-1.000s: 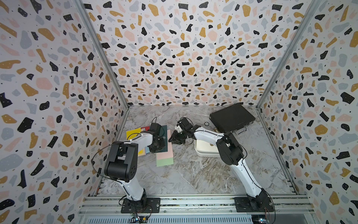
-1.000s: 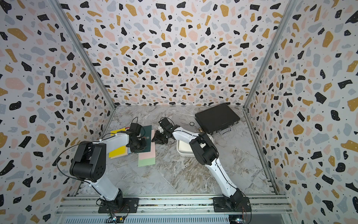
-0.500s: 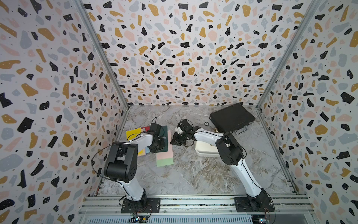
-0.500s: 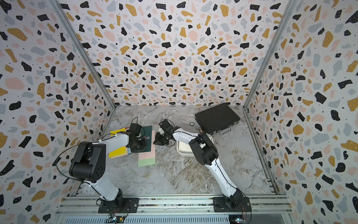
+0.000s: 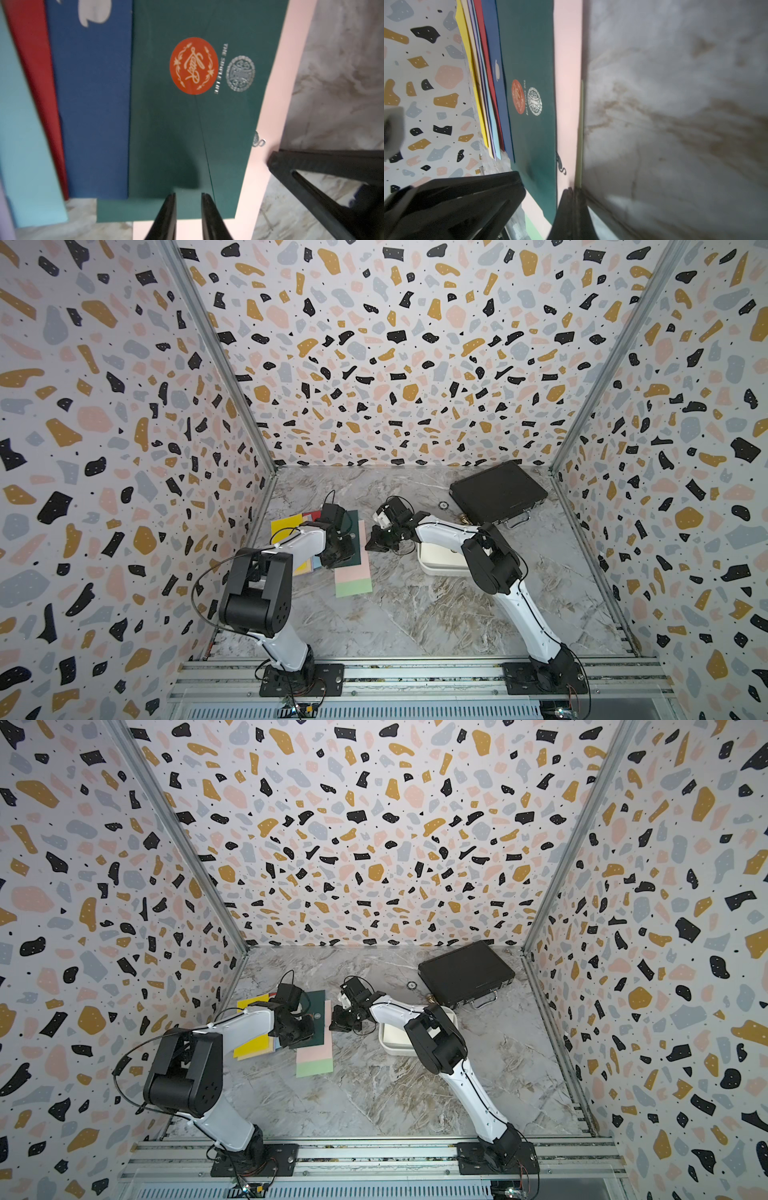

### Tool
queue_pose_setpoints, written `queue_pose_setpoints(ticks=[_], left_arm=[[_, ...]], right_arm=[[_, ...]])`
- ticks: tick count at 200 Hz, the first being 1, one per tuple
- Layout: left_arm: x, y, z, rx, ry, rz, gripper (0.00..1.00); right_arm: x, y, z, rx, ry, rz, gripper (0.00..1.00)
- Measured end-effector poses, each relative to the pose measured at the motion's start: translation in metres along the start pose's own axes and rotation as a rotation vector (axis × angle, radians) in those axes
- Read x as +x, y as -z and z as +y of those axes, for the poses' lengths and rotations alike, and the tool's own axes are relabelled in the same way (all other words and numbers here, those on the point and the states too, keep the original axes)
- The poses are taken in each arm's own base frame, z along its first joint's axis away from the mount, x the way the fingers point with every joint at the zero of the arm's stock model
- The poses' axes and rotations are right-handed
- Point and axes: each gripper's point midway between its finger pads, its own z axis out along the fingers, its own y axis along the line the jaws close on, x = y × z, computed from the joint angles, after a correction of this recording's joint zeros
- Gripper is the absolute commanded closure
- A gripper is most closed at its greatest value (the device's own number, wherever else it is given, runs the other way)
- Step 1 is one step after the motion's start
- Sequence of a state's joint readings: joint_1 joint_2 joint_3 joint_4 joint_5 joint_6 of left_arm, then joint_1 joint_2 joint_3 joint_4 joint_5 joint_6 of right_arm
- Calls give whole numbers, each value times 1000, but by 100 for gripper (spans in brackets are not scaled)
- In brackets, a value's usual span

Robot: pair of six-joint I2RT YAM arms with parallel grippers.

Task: Put the sealed envelopes into the storage box
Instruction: Pick up the envelope from the center of the board.

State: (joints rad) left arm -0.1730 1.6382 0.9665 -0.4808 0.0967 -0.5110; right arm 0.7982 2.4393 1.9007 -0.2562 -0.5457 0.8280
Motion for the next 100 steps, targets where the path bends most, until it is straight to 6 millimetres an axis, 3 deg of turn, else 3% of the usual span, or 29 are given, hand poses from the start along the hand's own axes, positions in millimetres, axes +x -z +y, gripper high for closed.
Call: queue_pose_setpoints(ticks=[46,70,100], left_arm=[[-10,40,-9,47,-10,-93,60],[-9,41,-9,47,-10,-92,61],[-2,34,-10,64,-7,-61,65]], right_arm=[[2,32,16,31,95,-26,100],[3,53,30,28,138,-47,100],[10,67,30,52,173,-50,100]])
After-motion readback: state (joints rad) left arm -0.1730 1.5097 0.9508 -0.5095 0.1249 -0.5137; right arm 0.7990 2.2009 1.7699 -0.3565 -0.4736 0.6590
